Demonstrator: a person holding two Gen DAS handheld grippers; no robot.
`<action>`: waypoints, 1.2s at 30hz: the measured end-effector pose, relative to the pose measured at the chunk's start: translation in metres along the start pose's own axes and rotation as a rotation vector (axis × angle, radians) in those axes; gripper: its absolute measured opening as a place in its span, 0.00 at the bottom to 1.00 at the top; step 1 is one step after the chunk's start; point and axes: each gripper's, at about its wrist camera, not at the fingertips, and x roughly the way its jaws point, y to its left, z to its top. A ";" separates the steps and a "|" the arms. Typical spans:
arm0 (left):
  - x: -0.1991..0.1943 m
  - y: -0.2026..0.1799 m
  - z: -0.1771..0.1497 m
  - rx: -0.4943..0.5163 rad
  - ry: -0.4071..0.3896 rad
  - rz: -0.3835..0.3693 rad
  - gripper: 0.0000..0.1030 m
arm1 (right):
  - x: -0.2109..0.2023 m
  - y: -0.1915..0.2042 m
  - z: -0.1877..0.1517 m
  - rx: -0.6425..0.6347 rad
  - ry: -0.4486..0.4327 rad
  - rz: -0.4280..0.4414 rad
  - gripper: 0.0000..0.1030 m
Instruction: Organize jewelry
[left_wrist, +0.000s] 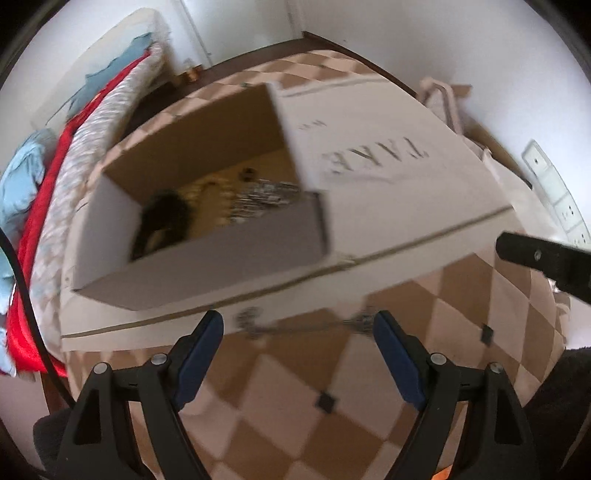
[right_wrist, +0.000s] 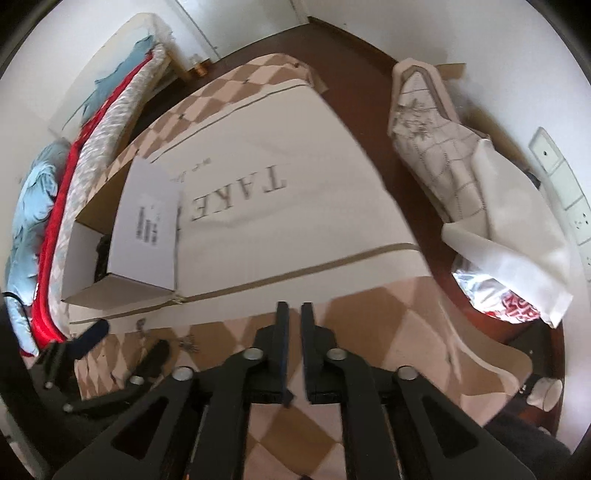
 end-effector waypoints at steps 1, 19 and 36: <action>0.002 -0.004 0.000 0.011 0.002 -0.001 0.79 | -0.001 -0.002 0.001 0.007 -0.004 -0.004 0.10; -0.012 0.001 -0.009 0.043 -0.060 -0.051 0.07 | -0.025 -0.004 0.012 0.038 -0.074 0.027 0.11; -0.004 0.134 -0.063 -0.102 0.014 0.137 0.07 | 0.018 0.097 -0.012 -0.242 -0.005 0.102 0.54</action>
